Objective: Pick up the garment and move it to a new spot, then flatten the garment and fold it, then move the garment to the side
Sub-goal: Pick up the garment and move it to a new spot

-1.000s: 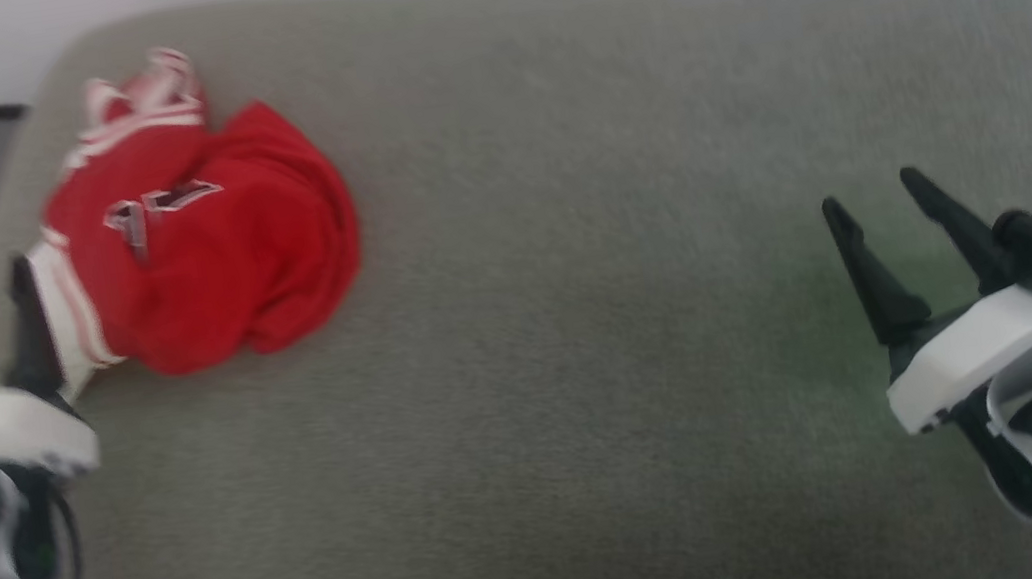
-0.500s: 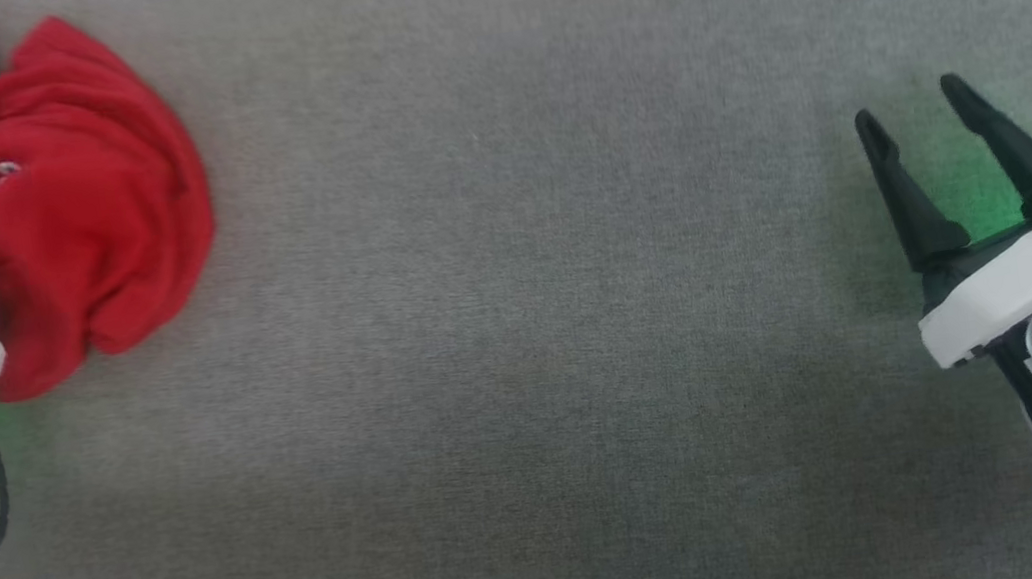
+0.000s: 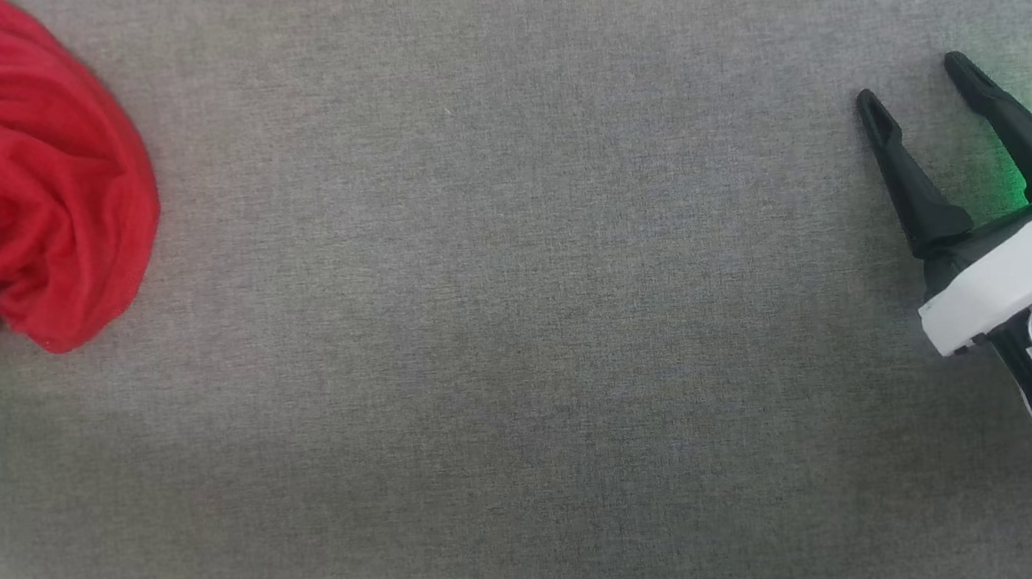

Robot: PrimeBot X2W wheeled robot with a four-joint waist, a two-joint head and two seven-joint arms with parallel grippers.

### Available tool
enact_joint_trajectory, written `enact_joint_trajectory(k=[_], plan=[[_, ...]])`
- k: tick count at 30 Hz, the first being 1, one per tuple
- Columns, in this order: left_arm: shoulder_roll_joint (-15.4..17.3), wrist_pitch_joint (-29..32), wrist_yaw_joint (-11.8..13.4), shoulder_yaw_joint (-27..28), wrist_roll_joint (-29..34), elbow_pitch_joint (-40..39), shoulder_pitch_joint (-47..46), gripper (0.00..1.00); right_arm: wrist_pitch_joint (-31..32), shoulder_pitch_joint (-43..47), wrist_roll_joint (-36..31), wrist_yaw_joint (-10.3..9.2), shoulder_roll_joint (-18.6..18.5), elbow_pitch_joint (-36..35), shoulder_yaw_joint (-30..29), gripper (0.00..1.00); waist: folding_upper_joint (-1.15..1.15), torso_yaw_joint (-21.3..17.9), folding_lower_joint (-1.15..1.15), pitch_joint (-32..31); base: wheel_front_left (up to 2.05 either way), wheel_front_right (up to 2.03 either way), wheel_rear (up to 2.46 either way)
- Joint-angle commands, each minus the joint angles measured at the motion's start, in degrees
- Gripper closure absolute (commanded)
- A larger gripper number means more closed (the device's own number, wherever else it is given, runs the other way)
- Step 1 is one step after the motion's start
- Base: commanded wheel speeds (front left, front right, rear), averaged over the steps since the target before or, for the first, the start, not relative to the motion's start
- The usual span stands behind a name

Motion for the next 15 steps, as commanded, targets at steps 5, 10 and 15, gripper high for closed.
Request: enact_joint_trajectory(k=[5, 10, 15], plan=[[-3.07, -3.63, -1.03, -2.45, 0.63, 1.77, 2.21, 1.00, -0.77, 0.40, -0.01, -0.02, 0.55, 1.30, -0.21, 0.00, -0.01, 0.80, 0.00, -3.09, 0.00, 0.00, 0.00], [0.32, -7.91, -1.58, -3.42, 0.45, -2.15, 0.57, 1.00, -1.10, 1.53, 0.21, -0.02, 0.96, 2.73, -0.56, 0.00, -0.01, 2.01, 0.00, -7.31, 0.00, 0.00, 0.00], [3.45, -9.56, -1.54, -6.99, -0.50, -9.44, 1.90, 1.00, -1.33, 2.95, 0.39, -0.02, 2.03, 4.10, -0.77, 0.00, -0.01, 2.73, 0.00, -11.94, 0.00, 0.00, 0.00]])
